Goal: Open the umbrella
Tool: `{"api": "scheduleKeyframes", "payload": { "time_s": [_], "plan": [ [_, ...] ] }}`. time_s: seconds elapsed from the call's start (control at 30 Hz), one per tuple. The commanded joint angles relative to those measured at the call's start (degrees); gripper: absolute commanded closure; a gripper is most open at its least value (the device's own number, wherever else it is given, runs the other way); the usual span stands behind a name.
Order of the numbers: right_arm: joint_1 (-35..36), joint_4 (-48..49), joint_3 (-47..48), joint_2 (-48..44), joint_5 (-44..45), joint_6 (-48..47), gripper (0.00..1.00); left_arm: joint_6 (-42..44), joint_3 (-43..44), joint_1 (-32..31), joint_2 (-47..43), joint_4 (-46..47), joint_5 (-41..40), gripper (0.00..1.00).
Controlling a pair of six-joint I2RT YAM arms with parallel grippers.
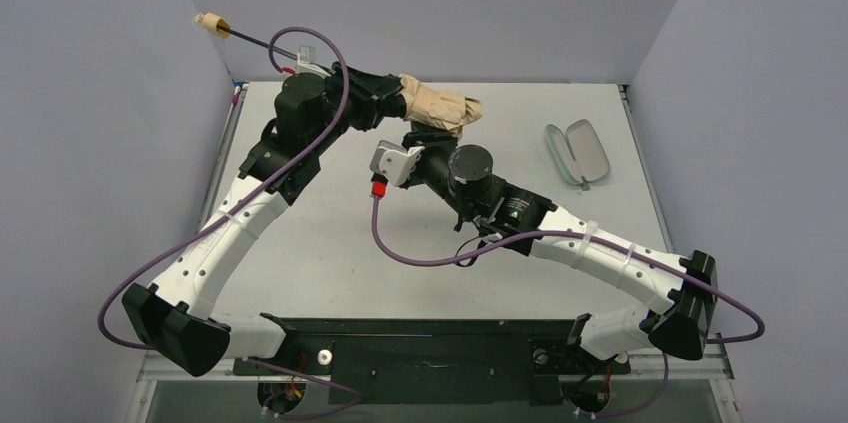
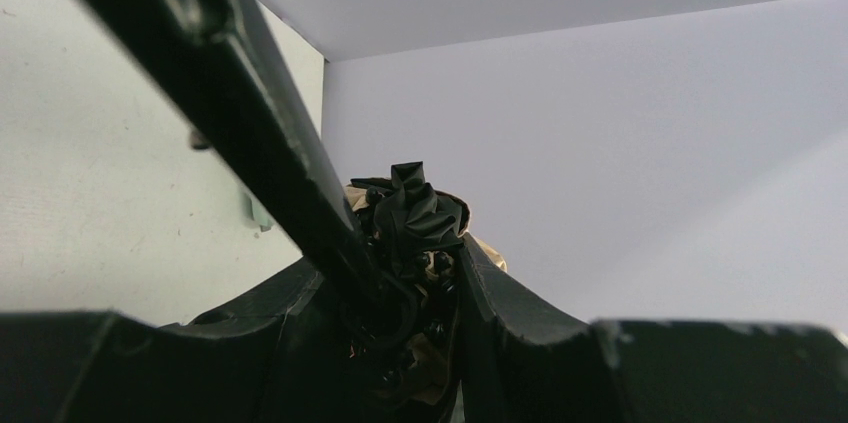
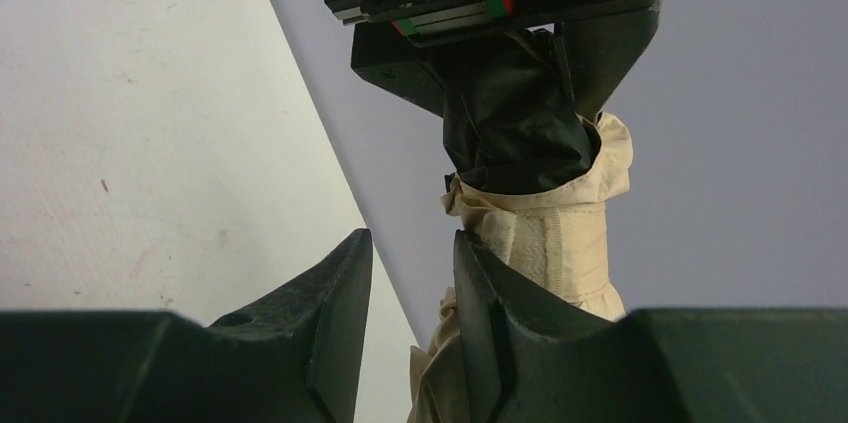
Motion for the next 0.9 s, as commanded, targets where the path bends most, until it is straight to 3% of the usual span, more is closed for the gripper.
{"api": "scheduleKeyframes", "payload": {
  "time_s": [0.0,0.87],
  "plan": [
    [-0.5,7.7,0.5,-0.1,6.4,-2.7,0.67,-1.0,0.9,-0.7,-3.4,4.6,2.1,1.00],
    [4.3,22.0,-5.4,-0.9,14.0,-21.4,0.77,0.3,-3.9,-0.5,-5.8,4.2,1.8,1.00]
  ]
}}
